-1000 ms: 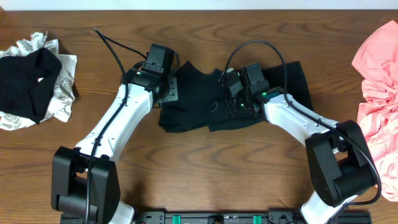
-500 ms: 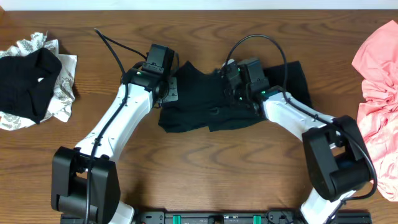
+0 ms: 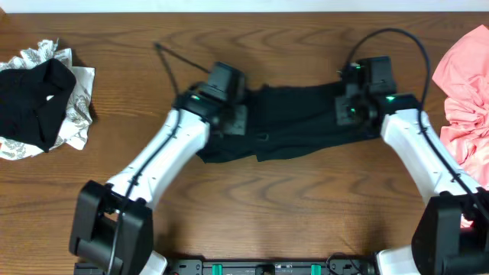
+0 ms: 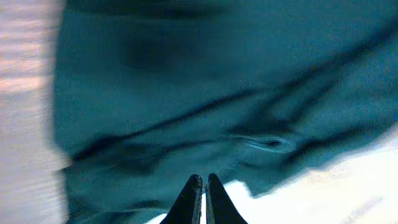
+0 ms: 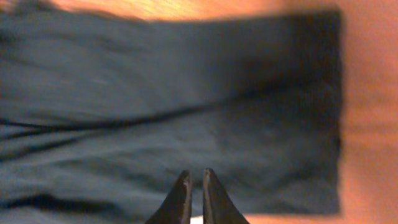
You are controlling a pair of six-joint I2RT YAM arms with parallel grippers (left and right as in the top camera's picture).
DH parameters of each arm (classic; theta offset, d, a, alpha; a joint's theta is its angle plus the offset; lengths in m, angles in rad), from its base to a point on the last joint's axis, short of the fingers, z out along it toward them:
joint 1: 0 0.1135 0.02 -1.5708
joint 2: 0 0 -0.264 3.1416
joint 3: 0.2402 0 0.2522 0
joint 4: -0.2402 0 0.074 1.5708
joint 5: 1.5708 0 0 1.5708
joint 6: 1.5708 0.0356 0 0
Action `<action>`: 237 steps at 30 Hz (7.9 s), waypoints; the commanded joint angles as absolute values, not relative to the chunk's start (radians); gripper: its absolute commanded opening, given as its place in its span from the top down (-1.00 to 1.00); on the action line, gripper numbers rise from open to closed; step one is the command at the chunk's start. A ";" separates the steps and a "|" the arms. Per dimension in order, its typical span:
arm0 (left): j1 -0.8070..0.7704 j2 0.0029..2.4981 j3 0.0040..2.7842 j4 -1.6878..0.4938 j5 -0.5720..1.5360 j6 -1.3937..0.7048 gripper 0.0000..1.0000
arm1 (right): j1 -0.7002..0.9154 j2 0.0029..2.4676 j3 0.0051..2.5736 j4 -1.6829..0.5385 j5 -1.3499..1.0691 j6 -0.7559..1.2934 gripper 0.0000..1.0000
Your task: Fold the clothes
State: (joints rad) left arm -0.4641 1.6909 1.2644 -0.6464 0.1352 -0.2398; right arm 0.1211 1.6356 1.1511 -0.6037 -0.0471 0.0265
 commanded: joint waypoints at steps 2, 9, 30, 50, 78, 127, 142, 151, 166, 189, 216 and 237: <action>-0.577 1.698 1.262 -0.619 0.087 -0.150 0.71 | 0.048 1.635 1.157 -0.640 -0.004 0.041 0.75; -0.650 1.752 1.262 -0.580 -0.015 -0.149 0.11 | 0.025 1.641 1.153 -0.641 -0.004 0.041 0.70; -0.738 1.877 1.262 -0.475 -0.013 0.050 -0.21 | 0.025 1.702 1.135 -0.640 -0.004 0.041 0.72; -0.736 1.951 1.262 -0.393 -0.126 0.060 -0.18 | 0.025 1.702 1.135 -0.640 -0.004 0.040 0.73; -0.728 1.963 1.262 -0.270 -0.275 0.108 0.17 | 0.025 1.702 1.128 -0.640 -0.004 0.040 0.73; -0.604 1.745 1.242 -0.737 -0.401 -0.273 -0.13 | 0.041 1.702 1.124 -0.635 -0.015 -0.009 0.54; -0.604 1.822 1.225 -0.714 -0.392 0.006 -0.41 | 0.041 1.702 1.124 -0.636 -0.016 -0.008 0.51; -0.603 1.882 1.219 -0.636 -0.349 0.002 -0.40 | 0.041 1.702 1.124 -0.636 -0.015 -0.008 0.51; -0.577 1.891 1.195 -0.550 -0.353 -0.031 -0.25 | 0.040 1.702 1.124 -0.635 -0.015 -0.008 0.49; -0.551 1.891 1.195 -0.540 -0.352 -0.046 -0.23 | 0.041 1.702 0.927 -0.361 -0.035 -0.009 0.97; -0.543 1.962 1.216 -0.491 -0.496 -0.045 0.59 | 0.040 1.702 0.920 -0.351 -0.034 -0.009 0.95; -0.518 1.960 1.229 -0.244 -0.578 -0.030 0.28 | 0.040 1.702 0.920 -0.352 -0.034 -0.009 0.95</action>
